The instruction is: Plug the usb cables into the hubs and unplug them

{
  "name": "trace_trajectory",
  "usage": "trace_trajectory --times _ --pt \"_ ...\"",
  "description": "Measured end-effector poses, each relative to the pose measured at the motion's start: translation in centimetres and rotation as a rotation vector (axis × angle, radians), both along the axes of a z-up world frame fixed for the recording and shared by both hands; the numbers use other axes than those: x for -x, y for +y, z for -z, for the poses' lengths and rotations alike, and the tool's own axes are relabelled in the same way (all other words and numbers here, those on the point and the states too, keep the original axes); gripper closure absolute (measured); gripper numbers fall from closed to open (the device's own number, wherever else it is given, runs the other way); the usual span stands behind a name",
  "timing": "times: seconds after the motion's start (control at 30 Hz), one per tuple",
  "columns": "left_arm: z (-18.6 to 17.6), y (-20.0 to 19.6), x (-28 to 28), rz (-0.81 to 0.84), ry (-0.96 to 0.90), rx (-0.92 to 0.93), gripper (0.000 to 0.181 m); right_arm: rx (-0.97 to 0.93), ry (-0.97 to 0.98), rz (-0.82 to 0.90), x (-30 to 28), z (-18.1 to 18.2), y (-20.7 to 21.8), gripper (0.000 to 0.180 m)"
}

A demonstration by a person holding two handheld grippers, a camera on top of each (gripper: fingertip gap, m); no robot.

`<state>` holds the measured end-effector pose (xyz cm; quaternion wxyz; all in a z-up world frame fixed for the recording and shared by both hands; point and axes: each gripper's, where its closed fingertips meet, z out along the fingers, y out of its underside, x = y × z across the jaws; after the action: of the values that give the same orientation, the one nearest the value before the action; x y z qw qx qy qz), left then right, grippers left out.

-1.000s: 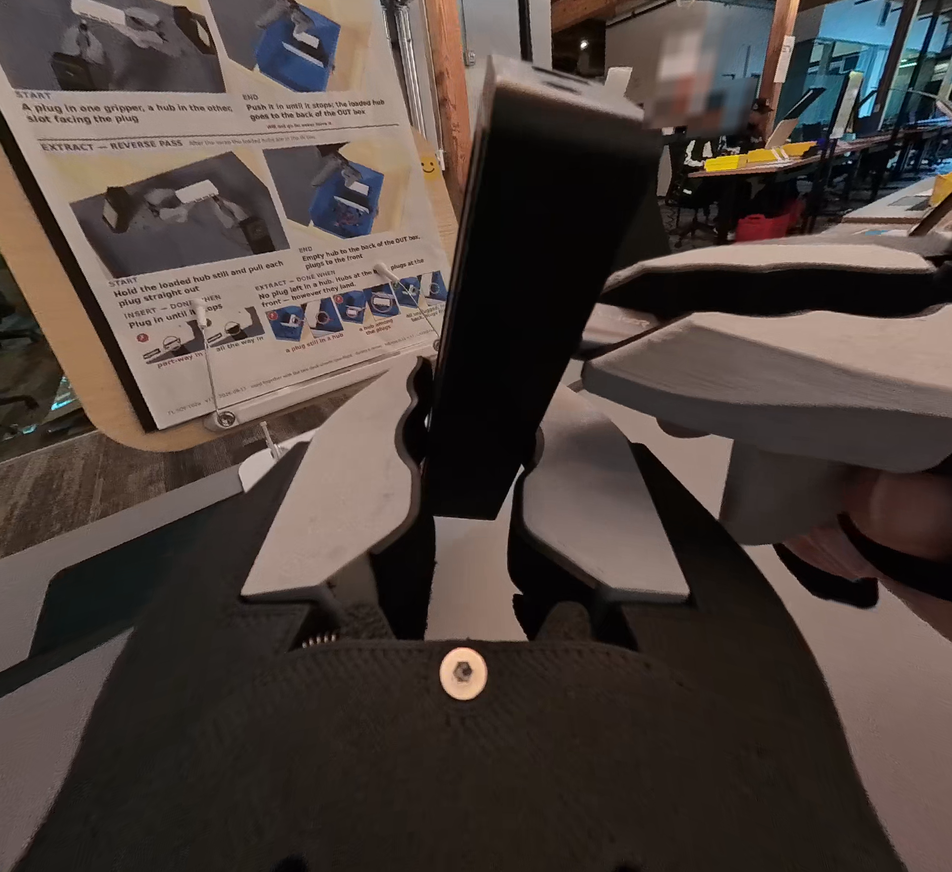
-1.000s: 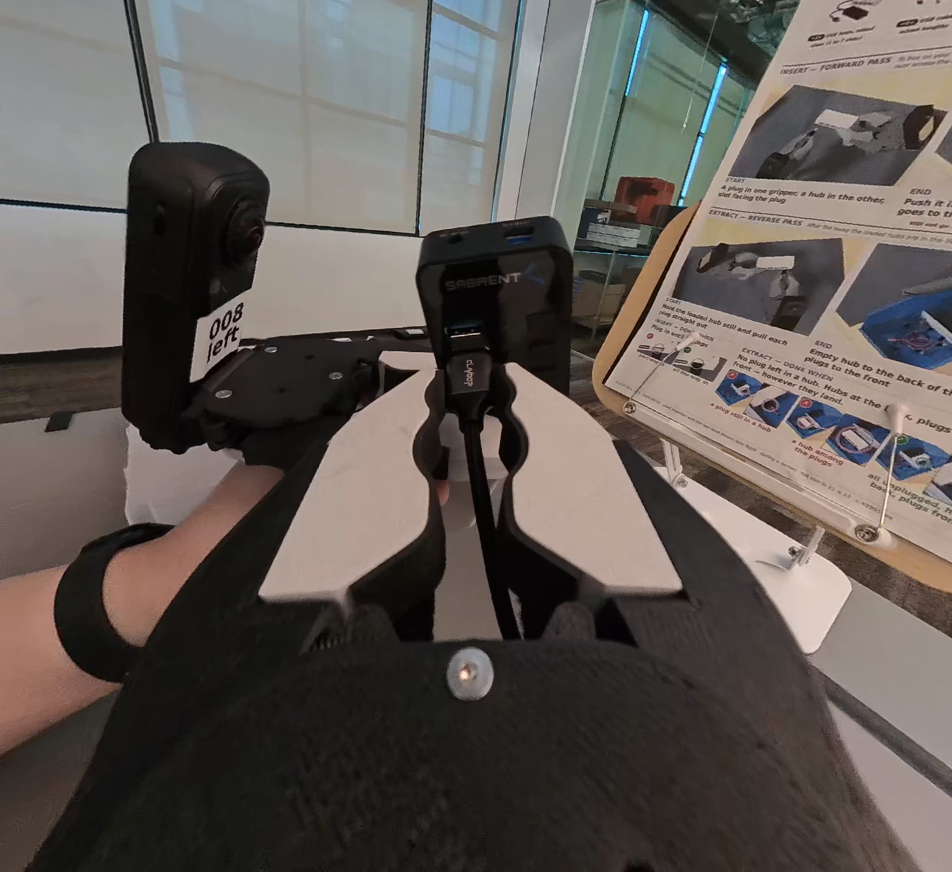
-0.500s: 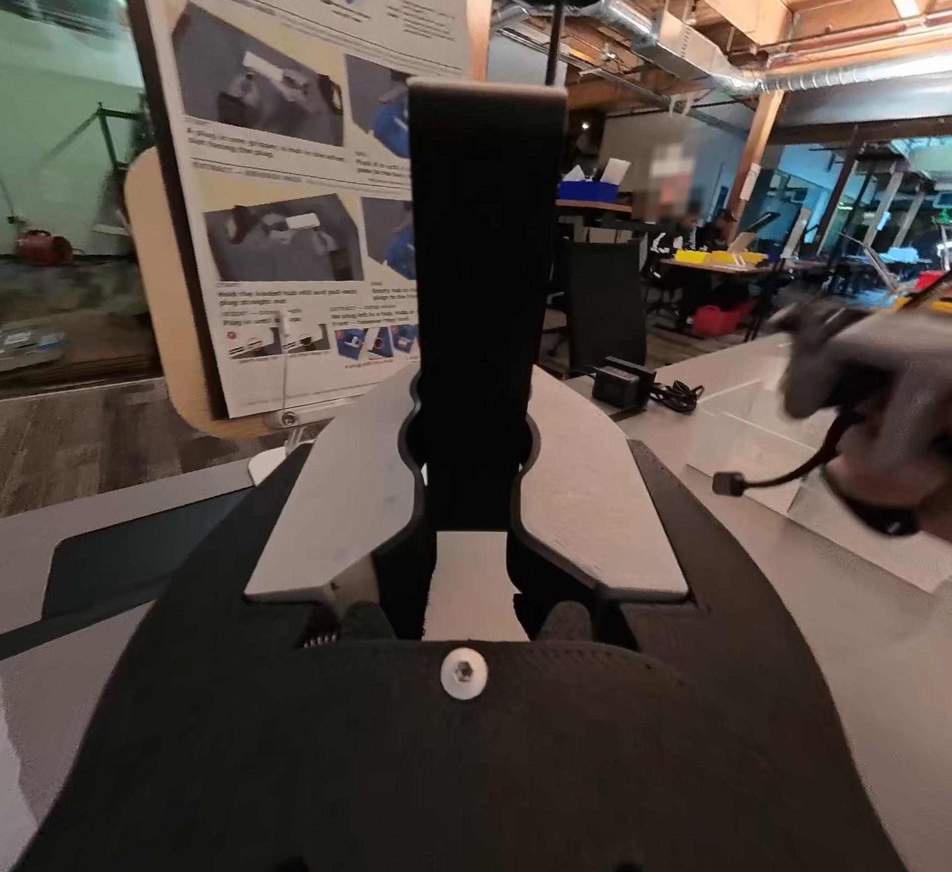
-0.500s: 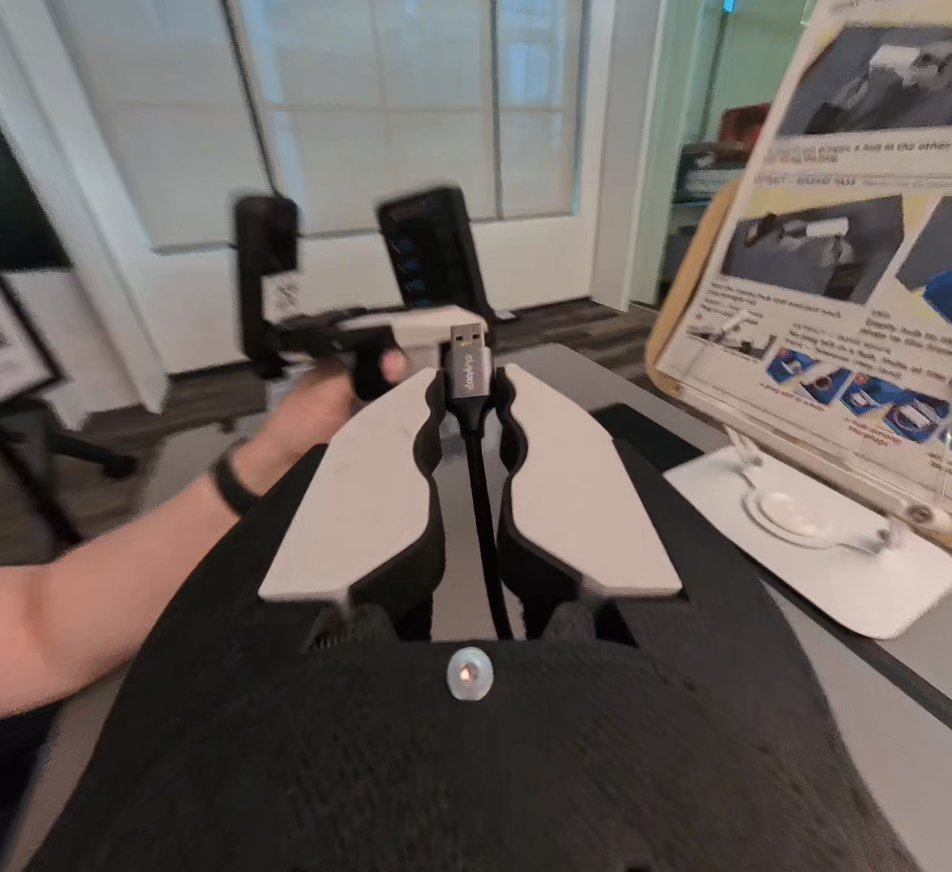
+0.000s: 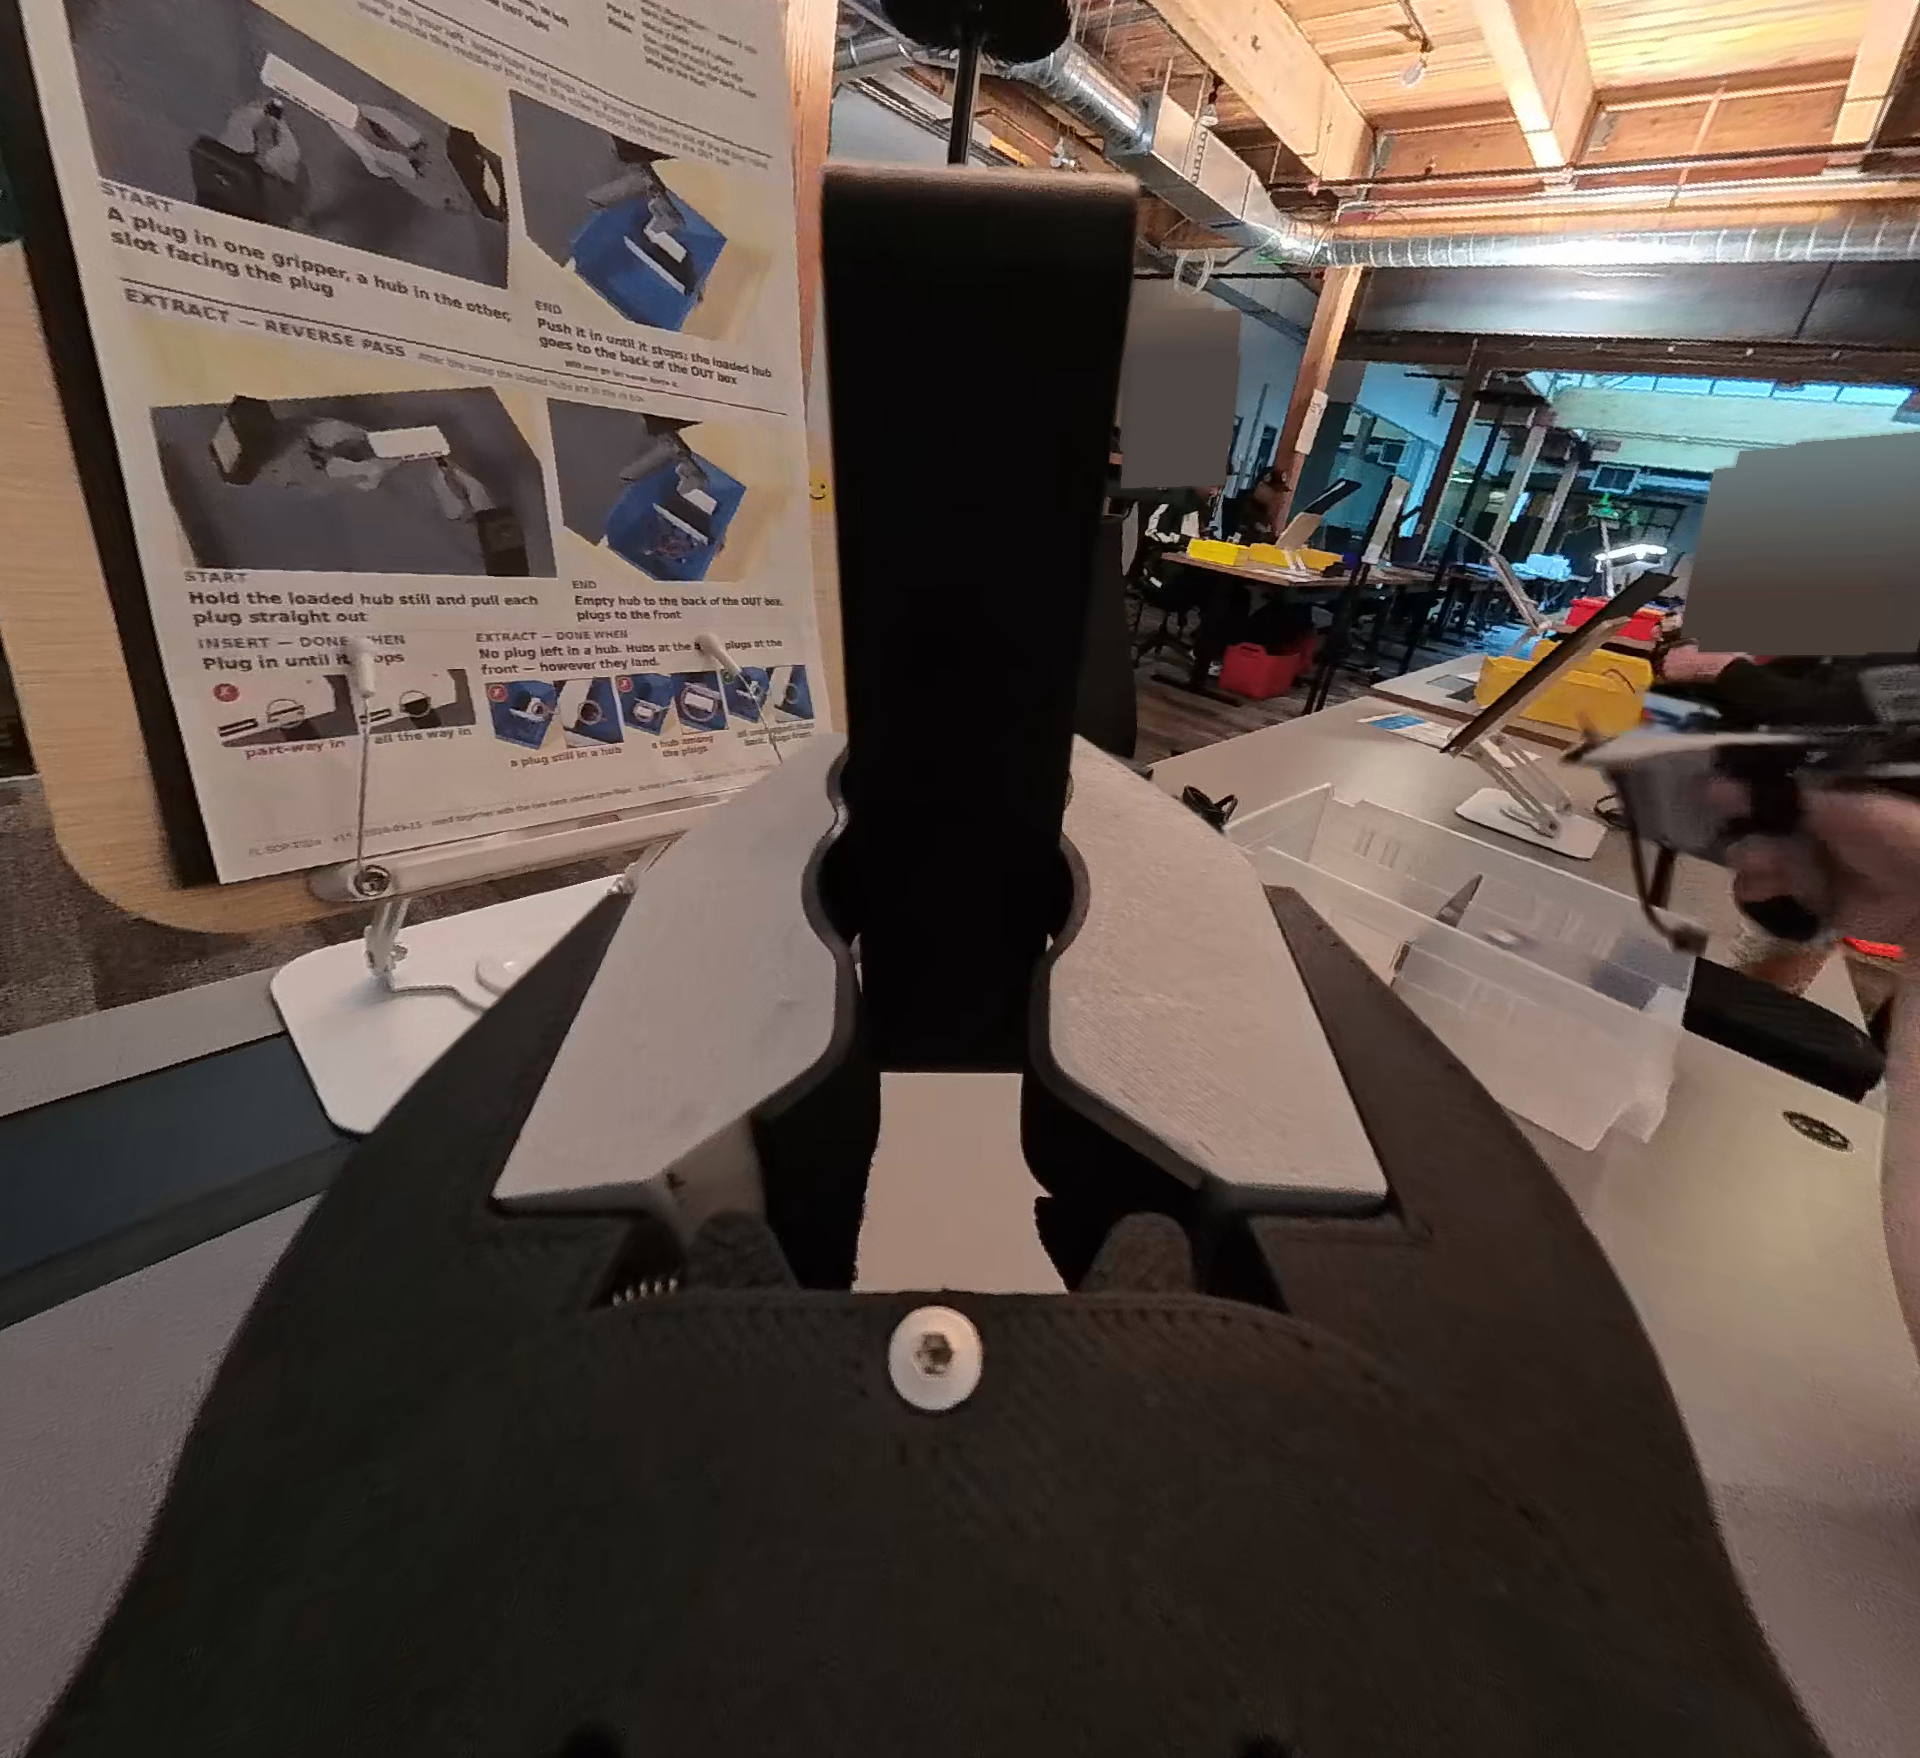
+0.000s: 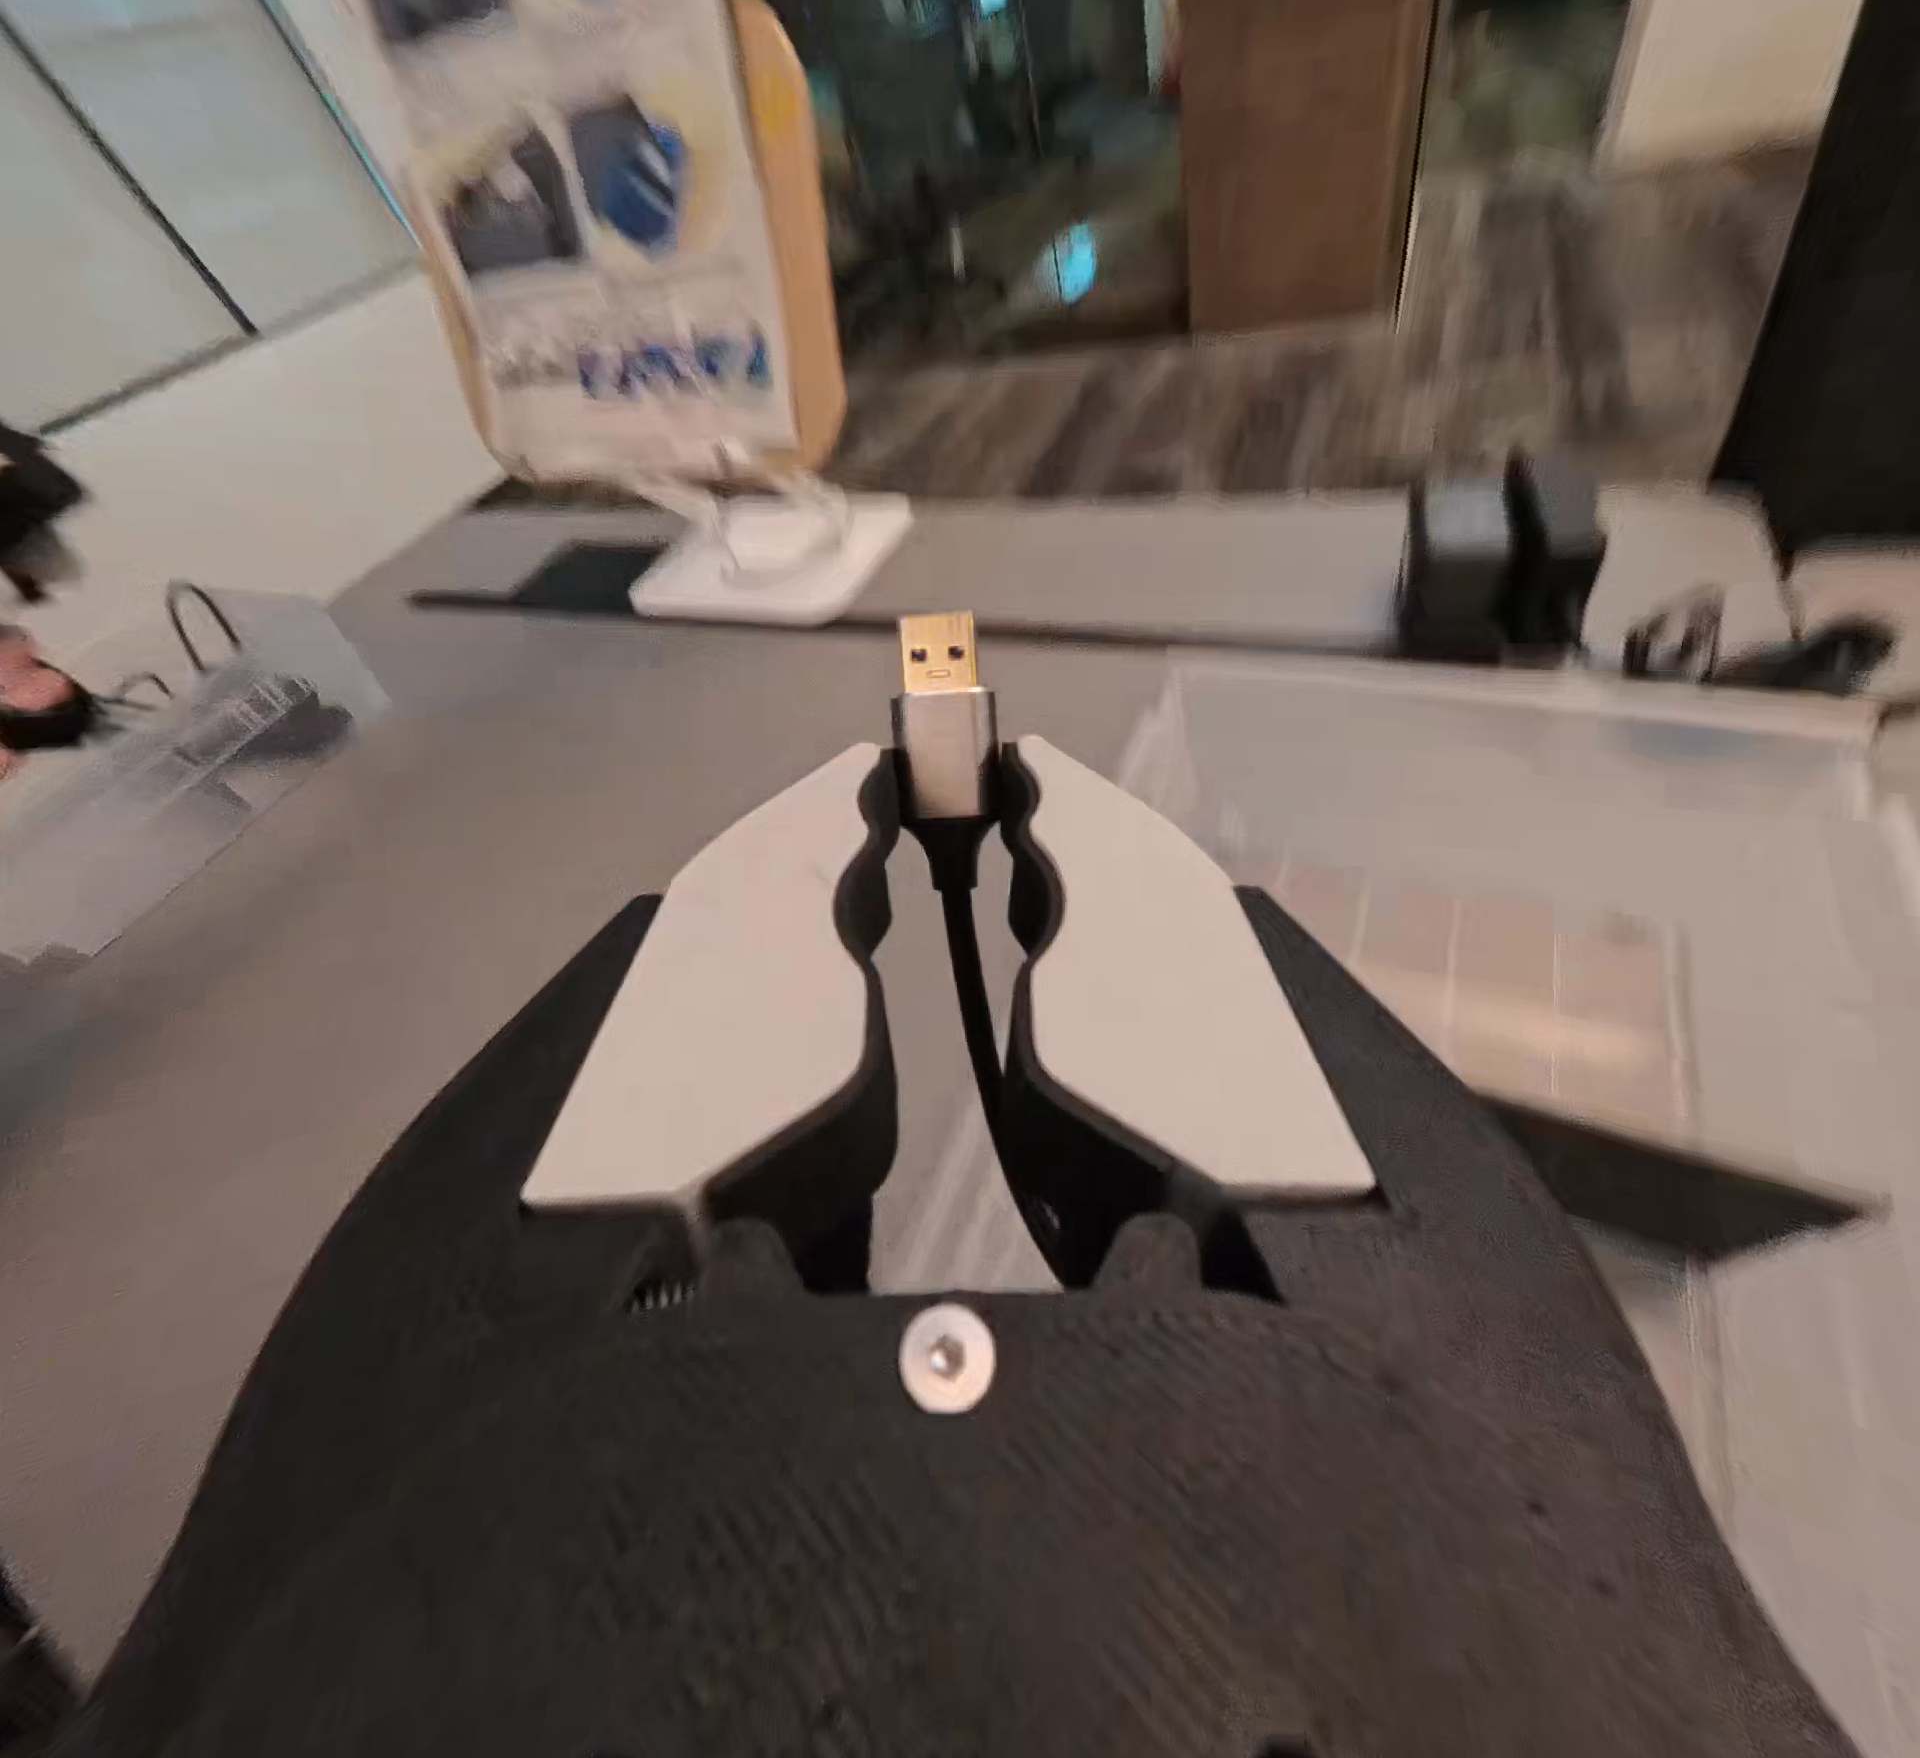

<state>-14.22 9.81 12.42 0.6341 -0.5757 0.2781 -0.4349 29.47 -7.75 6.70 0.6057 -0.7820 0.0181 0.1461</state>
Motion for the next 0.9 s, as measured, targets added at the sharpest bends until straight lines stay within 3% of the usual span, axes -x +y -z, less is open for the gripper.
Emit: trace_trajectory --times 0.17,0.23,0.3,0.4,0.47,0.57,0.6,0.63,0.77,0.83,0.9 --pt "-0.4 -0.8 -0.5 0.007 0.013 -0.031 0.153 0.394 -0.172 -0.061 -2.2 10.4 0.3 0.161" --pt "-0.5 -1.3 -0.9 0.025 0.019 -0.036 0.153 0.460 -0.258 -0.148 -1.3 12.4 0.3 0.161" --pt "-0.6 -1.7 -1.3 0.041 0.024 -0.039 0.153 0.395 -0.369 -0.244 0.2 12.3 0.9 0.161" --pt "-0.6 -2.1 -1.8 0.064 0.030 -0.036 0.153 0.565 -0.254 -0.260 0.9 14.1 -0.4 0.161" --pt "-0.6 -2.4 -1.9 0.072 0.031 -0.042 0.153 0.696 -0.194 -0.159 -0.6 15.8 -1.4 0.161" --pt "-0.7 -2.7 -2.0 0.082 0.040 -0.044 0.152 0.716 -0.053 -0.073 -1.5 16.3 -1.6 0.158" --pt "-0.7 -2.7 -2.1 0.087 0.040 -0.044 0.152 0.720 -0.026 -0.045 -1.9 16.2 -1.6 0.135" --pt "-0.8 -2.8 -2.1 0.092 0.038 -0.043 0.152 0.729 -0.007 -0.019 -2.3 16.1 -1.8 0.125" --pt "-0.6 -3.3 -2.7 0.132 0.044 -0.038 0.153 0.557 -0.072 0.116 -3.6 10.6 -1.7 0.129" --pt "-0.5 -4.1 -3.6 0.196 0.032 -0.034 0.153 0.324 -0.205 0.168 -3.2 4.8 -0.4 0.130" --pt "-0.3 -5.4 -4.9 0.297 0.016 -0.014 0.153 -0.003 -0.332 0.093 0.6 -2.0 1.4 0.131"
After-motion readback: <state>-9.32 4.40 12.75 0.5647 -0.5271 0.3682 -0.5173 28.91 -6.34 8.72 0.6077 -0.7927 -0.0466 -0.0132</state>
